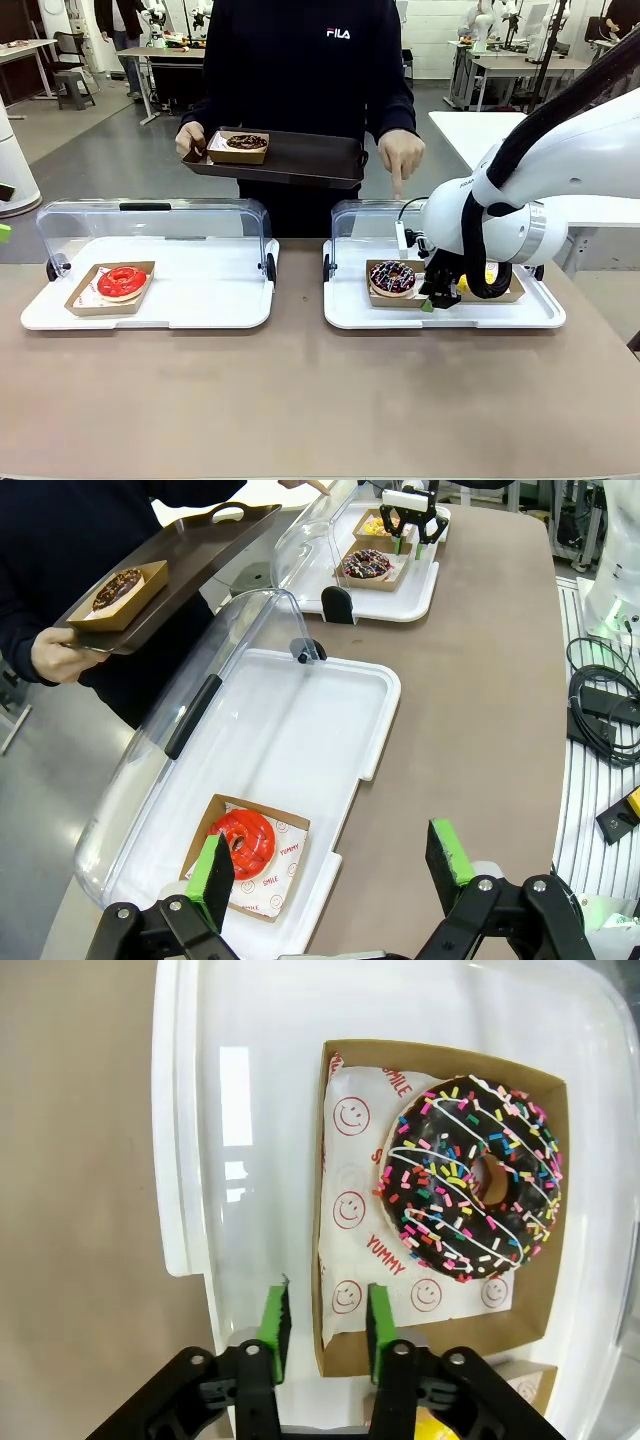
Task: Provide the desired donut to the person.
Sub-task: Pick up and lift the Paper togo box containing the Donut pointed at by the person.
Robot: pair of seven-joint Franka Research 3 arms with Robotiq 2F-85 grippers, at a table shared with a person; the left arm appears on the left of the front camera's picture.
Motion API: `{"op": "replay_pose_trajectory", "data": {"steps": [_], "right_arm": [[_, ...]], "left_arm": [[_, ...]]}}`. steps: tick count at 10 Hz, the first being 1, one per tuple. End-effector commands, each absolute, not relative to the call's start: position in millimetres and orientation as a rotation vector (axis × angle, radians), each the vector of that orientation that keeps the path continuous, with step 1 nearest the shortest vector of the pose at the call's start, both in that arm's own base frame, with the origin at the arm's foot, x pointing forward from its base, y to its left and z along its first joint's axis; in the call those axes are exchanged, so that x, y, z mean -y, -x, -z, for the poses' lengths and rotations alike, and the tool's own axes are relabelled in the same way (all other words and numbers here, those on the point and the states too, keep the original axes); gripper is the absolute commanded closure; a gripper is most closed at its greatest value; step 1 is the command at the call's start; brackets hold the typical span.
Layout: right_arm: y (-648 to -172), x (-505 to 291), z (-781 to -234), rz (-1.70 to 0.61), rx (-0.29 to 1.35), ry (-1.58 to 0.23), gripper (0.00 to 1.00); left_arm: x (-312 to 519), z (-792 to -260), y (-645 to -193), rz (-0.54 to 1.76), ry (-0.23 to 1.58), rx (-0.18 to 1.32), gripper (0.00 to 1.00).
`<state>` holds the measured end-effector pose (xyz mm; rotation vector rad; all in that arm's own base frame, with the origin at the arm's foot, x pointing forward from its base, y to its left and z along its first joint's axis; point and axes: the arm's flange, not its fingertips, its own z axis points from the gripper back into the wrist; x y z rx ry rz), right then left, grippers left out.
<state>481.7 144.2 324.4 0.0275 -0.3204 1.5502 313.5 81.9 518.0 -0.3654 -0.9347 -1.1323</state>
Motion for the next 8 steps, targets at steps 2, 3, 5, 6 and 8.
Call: {"op": "replay_pose_trajectory", "data": {"steps": [2,3,5,6,8], "right_arm": [[-489.7,-142.6,-322.6,-1.580,0.282,-0.045,1.00],[-488.7,-142.5,-324.6,-1.582,0.283,-0.046,1.00],[-479.3,-142.3,-330.1,-1.592,0.286,-0.038,1.00],[-473.6,-143.1,-334.7,-1.601,0.293,-0.030,1.00],[-457.8,-145.3,-347.0,-1.618,0.304,-0.001,1.00]], "left_arm": [[-83.0,-518.4,-313.1,1.130,0.372,0.943,0.00],[-83.0,-518.4,-313.1,1.130,0.372,0.943,0.00],[-83.0,-518.4,-313.1,1.130,0.372,0.943,0.00],[-83.0,-518.4,-313.1,1.130,0.372,0.943,0.00],[-83.0,-518.4,-313.1,1.130,0.372,0.943,0.00]]}}
